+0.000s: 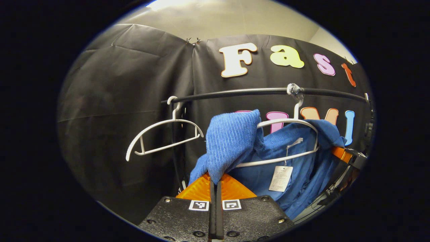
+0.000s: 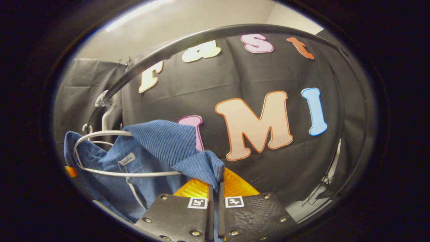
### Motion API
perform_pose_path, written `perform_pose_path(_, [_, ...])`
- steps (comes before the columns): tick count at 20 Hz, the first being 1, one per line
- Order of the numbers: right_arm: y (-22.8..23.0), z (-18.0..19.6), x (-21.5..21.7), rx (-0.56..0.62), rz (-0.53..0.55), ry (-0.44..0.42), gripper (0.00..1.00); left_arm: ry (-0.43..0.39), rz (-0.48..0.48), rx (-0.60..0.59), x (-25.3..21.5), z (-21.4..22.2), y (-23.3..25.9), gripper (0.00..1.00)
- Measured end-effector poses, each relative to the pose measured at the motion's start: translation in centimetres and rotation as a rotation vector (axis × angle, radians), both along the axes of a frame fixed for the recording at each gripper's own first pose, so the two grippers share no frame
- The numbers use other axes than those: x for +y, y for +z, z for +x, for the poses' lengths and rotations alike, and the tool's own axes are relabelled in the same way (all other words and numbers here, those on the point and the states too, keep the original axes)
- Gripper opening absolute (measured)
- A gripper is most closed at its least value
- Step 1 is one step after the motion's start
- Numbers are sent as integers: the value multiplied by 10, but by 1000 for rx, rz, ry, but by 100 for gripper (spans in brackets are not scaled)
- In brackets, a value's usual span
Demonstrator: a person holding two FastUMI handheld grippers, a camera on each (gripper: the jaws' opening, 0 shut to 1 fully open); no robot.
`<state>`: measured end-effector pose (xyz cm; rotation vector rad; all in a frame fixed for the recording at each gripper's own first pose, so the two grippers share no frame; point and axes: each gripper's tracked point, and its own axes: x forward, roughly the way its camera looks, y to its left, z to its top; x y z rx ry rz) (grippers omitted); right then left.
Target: Grasp the clothes on the hanger with both hands and then place them into the laundry hamper below.
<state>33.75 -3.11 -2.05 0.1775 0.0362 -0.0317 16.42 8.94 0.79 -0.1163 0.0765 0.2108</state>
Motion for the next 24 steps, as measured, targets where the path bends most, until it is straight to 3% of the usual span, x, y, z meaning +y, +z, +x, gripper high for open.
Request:
perform_pose_path(5, [7,32,-28,-28,-6,-86,5,54,27,-23,26,2,12,0])
perform_pose_path(9, [-10,53,-38,12,18,-103,5,109,29,-29,53,8,14,0])
perform_pose_path(13, [-33,66,-39,35,-8,-108,5,106,-5,34,56,21,-24,1])
perform_pose_path(18, [-92,53,-37,132,-32,-92,5,90,-64,116,43,21,-79,0])
perform_pose_path(24, [-130,33,-35,186,-76,-80,7,31,-49,196,13,15,-125,1])
